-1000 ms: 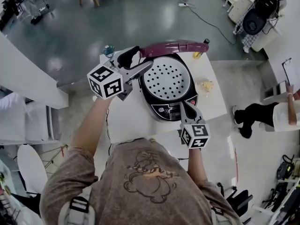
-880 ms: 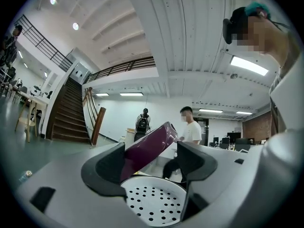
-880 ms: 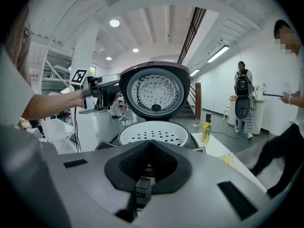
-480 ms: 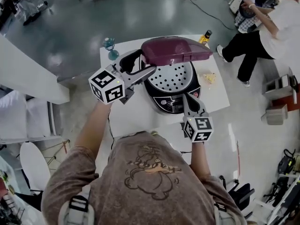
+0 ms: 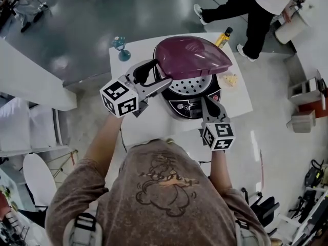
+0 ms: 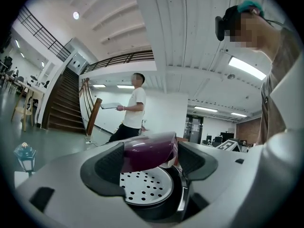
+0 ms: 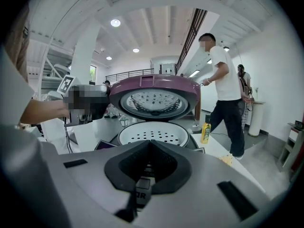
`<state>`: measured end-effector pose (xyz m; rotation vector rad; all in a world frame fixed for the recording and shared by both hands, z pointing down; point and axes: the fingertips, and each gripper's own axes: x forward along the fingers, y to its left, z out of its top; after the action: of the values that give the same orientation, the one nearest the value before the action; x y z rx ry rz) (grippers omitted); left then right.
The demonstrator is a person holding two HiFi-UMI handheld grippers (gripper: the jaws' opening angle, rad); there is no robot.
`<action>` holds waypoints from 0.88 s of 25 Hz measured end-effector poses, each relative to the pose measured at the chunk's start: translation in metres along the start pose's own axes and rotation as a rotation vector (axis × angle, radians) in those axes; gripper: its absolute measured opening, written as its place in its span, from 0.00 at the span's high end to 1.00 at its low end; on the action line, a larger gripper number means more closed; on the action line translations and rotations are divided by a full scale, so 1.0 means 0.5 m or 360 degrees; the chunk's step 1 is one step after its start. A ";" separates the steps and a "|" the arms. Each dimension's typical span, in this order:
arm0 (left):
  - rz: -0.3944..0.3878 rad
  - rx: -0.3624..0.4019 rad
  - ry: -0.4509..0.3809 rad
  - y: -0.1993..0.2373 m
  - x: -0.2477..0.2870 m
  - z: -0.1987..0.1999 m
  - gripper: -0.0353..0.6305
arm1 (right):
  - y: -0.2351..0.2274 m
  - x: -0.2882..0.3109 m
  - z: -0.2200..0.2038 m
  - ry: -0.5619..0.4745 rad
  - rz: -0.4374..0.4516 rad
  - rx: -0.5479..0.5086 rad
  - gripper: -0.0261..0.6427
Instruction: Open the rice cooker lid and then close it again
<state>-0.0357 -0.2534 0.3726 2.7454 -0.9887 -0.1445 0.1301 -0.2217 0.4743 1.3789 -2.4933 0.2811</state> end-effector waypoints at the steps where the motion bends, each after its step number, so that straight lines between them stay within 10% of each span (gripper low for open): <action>1: -0.0002 -0.0002 0.0004 -0.002 -0.001 -0.004 0.42 | 0.000 0.000 -0.001 -0.0001 -0.0002 -0.0001 0.95; 22: -0.0036 -0.0067 0.0133 -0.008 -0.009 -0.069 0.42 | -0.011 -0.011 0.079 -0.0160 -0.0037 0.0015 0.95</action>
<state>-0.0312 -0.2415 0.4052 2.7015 -0.9222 -0.0527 0.1318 -0.2322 0.4357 1.4589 -2.5576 0.2238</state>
